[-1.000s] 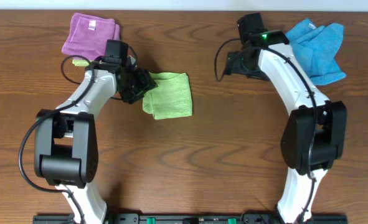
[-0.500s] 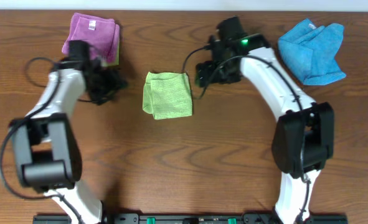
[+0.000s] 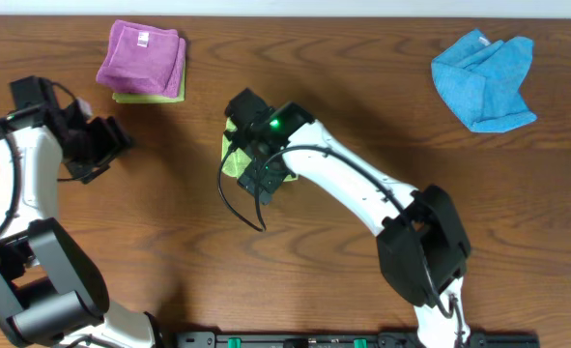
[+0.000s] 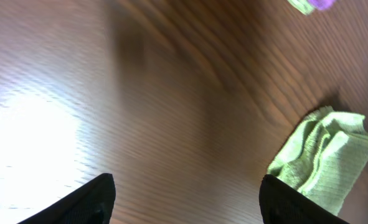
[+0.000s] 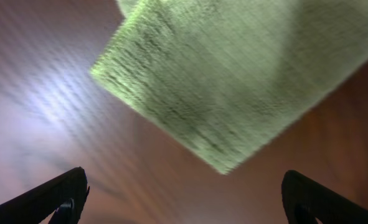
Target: Fold the cloth
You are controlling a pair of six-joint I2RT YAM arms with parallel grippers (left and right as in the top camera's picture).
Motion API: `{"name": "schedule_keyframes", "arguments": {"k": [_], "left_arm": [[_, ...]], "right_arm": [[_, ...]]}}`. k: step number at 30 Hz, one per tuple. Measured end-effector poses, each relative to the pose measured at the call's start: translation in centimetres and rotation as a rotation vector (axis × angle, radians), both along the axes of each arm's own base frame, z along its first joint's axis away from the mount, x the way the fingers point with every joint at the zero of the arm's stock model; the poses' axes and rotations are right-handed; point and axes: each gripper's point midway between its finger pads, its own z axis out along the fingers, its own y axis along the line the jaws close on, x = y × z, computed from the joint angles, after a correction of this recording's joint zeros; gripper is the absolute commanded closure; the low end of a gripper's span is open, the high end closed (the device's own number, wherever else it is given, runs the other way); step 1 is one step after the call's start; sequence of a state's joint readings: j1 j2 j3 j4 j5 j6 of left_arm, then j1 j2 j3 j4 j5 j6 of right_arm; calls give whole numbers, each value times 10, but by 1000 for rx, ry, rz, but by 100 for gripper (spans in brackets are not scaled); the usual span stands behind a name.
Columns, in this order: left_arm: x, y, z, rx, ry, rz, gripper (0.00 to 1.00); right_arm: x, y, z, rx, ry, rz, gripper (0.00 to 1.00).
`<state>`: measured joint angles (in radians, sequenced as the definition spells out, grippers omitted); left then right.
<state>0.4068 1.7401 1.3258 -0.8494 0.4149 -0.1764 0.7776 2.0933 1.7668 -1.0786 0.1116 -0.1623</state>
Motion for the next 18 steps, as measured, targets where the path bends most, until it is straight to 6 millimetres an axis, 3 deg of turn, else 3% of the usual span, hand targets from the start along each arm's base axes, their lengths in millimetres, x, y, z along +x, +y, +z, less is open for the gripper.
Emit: {"name": "schedule_keyframes", "arguments": {"k": [5,14,18], "left_arm": [[-3,11,0,8,-5,12,23],[12,18,4,51,-78,-19,9],[13,18,5,56,-85,-26,8]], "right_arm": [[16,3,-4,-48,-117,63,1],[16,-1,-23,-114,-169,140,1],[11,12,-26,-116,-200,206,14]]}}
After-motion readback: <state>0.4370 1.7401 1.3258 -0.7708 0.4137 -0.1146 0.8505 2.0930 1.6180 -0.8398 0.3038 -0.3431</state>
